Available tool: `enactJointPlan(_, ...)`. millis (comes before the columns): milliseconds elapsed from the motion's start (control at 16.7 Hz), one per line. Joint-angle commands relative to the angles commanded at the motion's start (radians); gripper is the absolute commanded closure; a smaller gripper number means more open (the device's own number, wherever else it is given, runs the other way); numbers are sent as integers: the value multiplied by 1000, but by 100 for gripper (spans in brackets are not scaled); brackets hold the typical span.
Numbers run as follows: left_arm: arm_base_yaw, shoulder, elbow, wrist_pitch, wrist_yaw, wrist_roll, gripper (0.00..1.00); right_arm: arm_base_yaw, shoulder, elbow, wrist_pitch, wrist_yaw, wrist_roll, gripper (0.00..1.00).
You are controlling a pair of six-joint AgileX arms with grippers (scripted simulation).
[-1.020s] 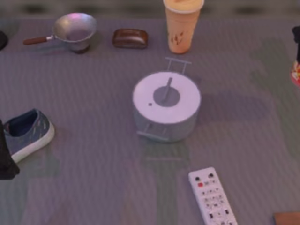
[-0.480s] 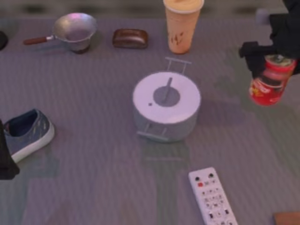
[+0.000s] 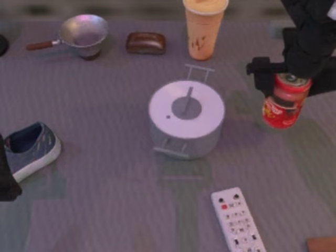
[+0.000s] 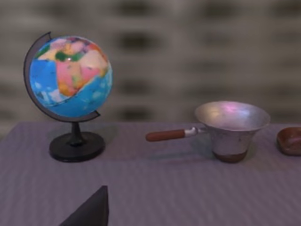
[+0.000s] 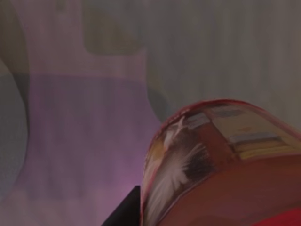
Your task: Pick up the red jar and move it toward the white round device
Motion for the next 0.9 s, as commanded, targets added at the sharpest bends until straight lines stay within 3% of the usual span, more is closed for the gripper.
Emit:
enactJointPlan(780,0,0,0,0,0,0,0,-2,60,-111,171,0,-1,100)
enactJointPlan(900,0,0,0,0,0,0,0,-2,60,-111,171,0,-1,85)
